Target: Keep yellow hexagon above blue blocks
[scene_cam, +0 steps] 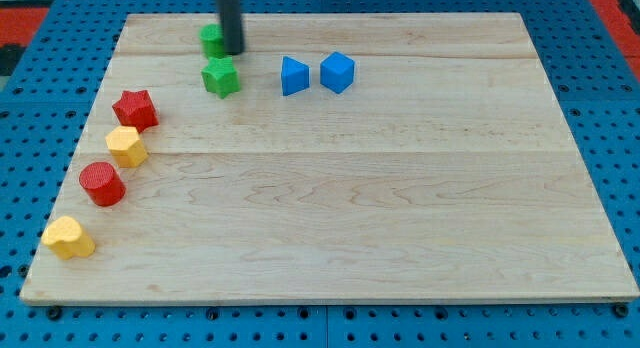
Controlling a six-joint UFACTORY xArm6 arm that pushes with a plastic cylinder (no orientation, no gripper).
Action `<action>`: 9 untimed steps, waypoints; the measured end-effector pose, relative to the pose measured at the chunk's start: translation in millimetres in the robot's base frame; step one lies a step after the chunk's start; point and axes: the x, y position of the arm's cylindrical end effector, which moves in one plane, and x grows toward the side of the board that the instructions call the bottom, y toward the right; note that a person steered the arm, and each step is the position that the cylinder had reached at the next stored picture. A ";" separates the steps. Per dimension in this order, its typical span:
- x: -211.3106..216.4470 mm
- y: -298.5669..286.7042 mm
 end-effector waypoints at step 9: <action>96.8 -136.4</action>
